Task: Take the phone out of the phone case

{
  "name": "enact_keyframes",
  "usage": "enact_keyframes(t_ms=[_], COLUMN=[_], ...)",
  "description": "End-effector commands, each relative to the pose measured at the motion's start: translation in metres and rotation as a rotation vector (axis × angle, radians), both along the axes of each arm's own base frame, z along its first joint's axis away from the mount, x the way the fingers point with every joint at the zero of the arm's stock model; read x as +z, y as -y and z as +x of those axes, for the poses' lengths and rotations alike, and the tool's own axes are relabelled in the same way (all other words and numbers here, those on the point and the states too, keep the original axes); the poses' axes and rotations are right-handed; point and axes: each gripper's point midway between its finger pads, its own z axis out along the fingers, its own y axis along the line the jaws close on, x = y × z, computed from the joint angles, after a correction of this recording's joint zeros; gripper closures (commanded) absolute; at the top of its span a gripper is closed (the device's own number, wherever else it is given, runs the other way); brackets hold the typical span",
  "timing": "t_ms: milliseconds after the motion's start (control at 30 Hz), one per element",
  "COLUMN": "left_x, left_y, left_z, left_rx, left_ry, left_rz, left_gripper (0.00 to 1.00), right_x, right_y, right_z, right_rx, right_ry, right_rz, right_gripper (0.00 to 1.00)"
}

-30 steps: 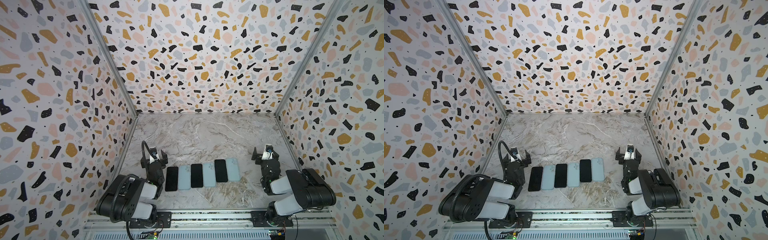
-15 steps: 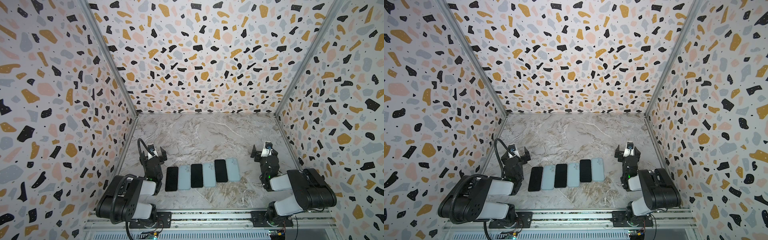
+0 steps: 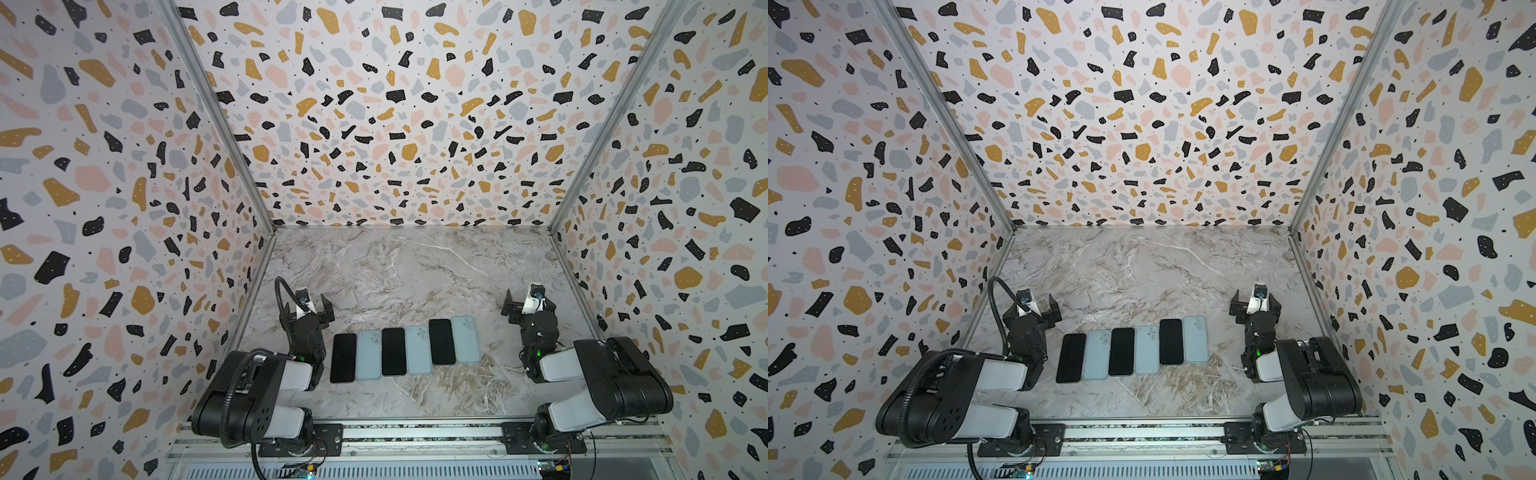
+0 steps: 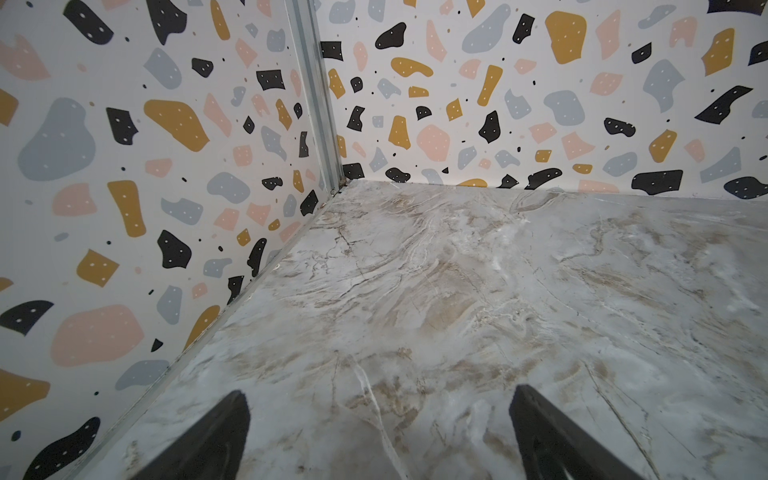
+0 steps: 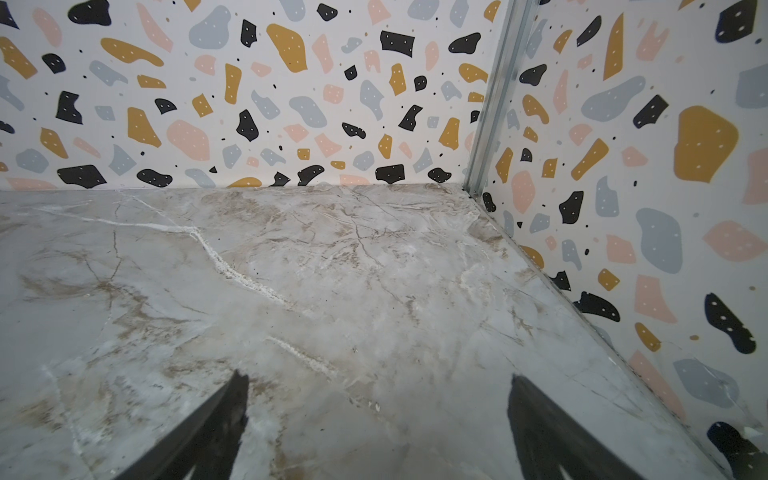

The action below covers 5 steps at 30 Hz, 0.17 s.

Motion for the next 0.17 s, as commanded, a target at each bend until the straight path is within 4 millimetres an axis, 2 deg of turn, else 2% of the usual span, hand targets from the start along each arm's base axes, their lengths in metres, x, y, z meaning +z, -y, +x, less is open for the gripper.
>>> enact_keyframes(t_ms=[0, 133], left_x=[0.0153, 0.0160], left_y=[-0.0005, -0.0008], left_z=[0.0035, 0.0027], left_rx=[0.001, 0.002], left_ry=[0.060, 0.063], left_rz=[-0.013, -0.013], left_gripper=[0.01, 0.01], right_x=[0.0022, 0.0027], right_y=[0.0004, 0.0002], right_z=[0.0018, 0.0011], right_rx=[-0.008, -0.007], right_ry=[0.003, 0.005], right_rz=[0.005, 0.005], right_gripper=[0.01, 0.01])
